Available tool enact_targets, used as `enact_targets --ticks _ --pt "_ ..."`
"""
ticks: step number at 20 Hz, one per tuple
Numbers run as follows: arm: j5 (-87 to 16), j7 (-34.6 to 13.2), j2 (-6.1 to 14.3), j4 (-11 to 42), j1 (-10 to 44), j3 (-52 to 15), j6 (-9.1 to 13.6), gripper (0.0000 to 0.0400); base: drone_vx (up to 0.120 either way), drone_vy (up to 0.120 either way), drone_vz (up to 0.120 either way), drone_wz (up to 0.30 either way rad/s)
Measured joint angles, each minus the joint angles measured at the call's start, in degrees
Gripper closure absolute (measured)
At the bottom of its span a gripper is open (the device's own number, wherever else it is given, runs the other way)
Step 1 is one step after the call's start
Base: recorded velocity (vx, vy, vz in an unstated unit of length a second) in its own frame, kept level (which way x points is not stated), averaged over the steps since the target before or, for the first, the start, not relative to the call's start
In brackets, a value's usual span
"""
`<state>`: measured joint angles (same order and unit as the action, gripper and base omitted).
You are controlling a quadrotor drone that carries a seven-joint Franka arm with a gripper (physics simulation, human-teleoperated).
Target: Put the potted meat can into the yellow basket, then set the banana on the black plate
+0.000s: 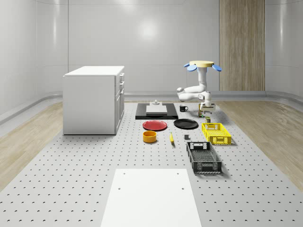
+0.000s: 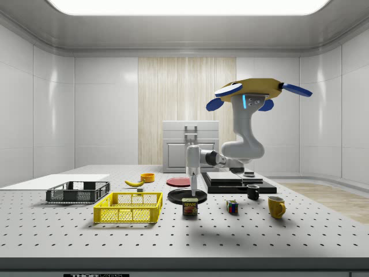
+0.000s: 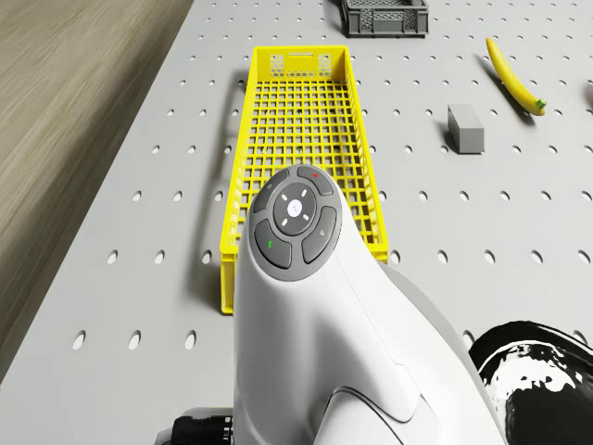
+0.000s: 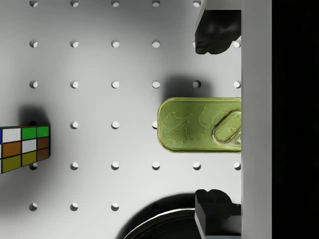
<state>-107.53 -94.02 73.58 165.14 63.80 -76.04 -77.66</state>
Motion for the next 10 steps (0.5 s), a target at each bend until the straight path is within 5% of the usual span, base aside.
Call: enact_targets --ticks 10 --pt "-2.39 0.02 2.72 -0.68 0.23 3.14 -3.63 0.0 0.0 0.0 -0.028 0.0"
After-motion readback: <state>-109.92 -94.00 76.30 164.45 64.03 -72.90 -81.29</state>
